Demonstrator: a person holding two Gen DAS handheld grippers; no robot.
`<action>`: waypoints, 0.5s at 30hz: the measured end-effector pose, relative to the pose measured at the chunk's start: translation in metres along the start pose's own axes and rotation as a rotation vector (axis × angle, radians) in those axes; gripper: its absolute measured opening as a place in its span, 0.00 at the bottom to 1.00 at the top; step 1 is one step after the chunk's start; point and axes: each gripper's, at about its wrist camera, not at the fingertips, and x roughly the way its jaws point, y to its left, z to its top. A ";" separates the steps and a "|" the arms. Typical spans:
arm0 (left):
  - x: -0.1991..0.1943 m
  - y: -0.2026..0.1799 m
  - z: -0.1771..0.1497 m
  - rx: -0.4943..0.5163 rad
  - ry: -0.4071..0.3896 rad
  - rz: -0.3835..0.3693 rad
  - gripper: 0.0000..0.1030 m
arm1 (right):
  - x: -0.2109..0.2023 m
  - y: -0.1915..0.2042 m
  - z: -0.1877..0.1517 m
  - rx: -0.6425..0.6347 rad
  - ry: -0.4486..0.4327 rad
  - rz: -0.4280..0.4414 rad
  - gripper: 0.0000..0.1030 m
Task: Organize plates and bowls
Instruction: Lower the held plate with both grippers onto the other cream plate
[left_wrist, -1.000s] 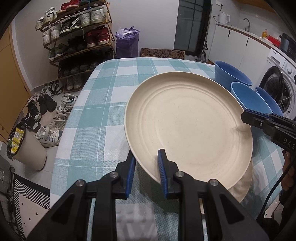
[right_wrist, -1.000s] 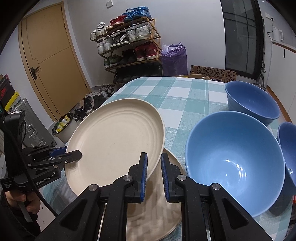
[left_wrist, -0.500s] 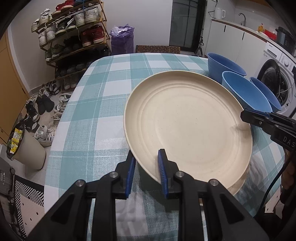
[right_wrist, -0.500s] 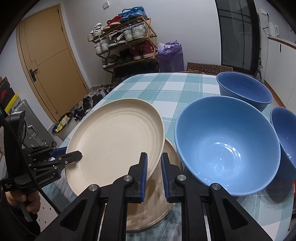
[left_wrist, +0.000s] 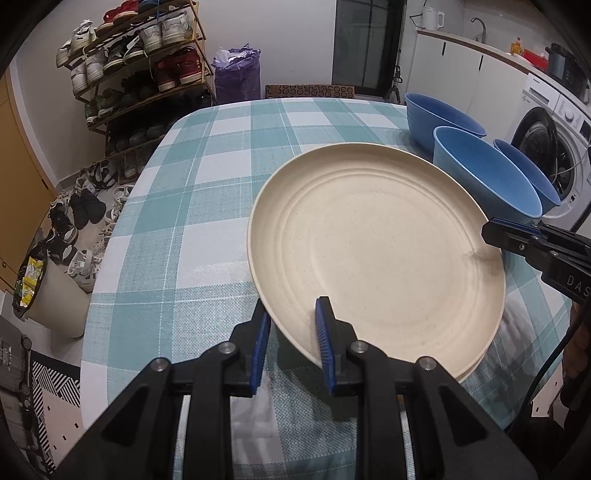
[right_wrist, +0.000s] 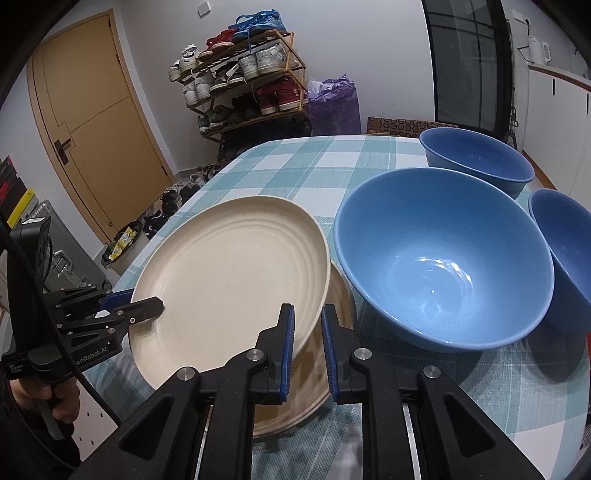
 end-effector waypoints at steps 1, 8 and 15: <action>0.000 -0.001 -0.001 0.002 0.000 0.001 0.22 | 0.000 -0.001 0.000 0.003 0.000 0.000 0.15; 0.002 -0.006 -0.005 0.017 0.010 0.007 0.22 | 0.000 -0.005 -0.010 0.011 0.017 0.004 0.15; 0.004 -0.012 -0.008 0.030 0.014 0.016 0.22 | -0.002 -0.010 -0.017 0.021 0.021 0.002 0.15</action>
